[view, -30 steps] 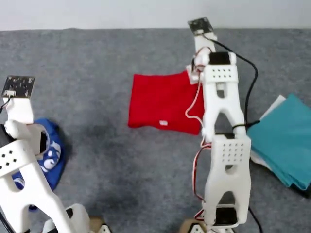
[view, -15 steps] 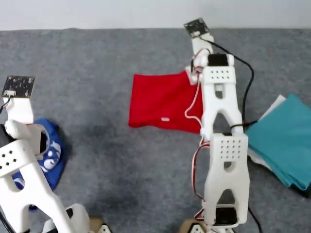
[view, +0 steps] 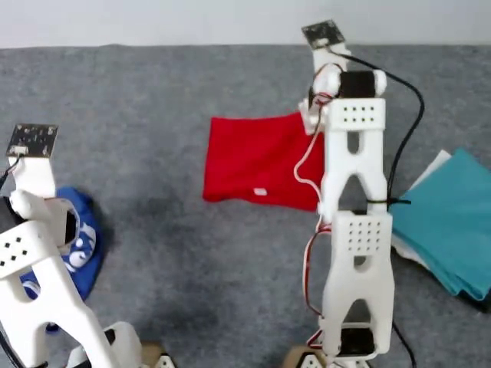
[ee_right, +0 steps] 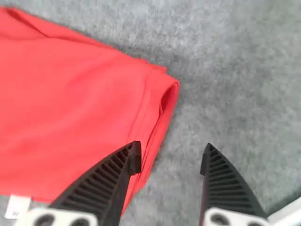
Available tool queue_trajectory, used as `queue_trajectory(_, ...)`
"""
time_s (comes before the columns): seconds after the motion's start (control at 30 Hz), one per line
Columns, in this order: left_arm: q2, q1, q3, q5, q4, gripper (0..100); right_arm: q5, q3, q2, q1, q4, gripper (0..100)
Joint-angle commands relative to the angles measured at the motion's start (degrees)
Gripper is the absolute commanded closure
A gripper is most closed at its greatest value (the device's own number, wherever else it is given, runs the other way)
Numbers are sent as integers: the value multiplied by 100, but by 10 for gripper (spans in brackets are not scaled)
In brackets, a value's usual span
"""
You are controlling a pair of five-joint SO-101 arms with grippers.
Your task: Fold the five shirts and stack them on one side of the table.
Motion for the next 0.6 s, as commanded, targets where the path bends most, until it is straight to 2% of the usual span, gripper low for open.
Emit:
queue_trajectory(0.0,-176,0,48,-18,-44,994,-97,-141,-259,-57,259,819)
queue_trajectory(0.13,-185,0,75,-9,-44,994,-88,510,-514,-207,259,996)
queue_trajectory(0.2,-185,0,75,-18,-44,994,-105,993,-743,-295,259,968)
queue_trajectory(0.43,-149,0,75,-9,-79,994,-88,2286,-1226,-778,242,988)
queue_trajectory(0.57,-149,0,75,-18,-62,994,-88,2927,-1200,-690,233,988)
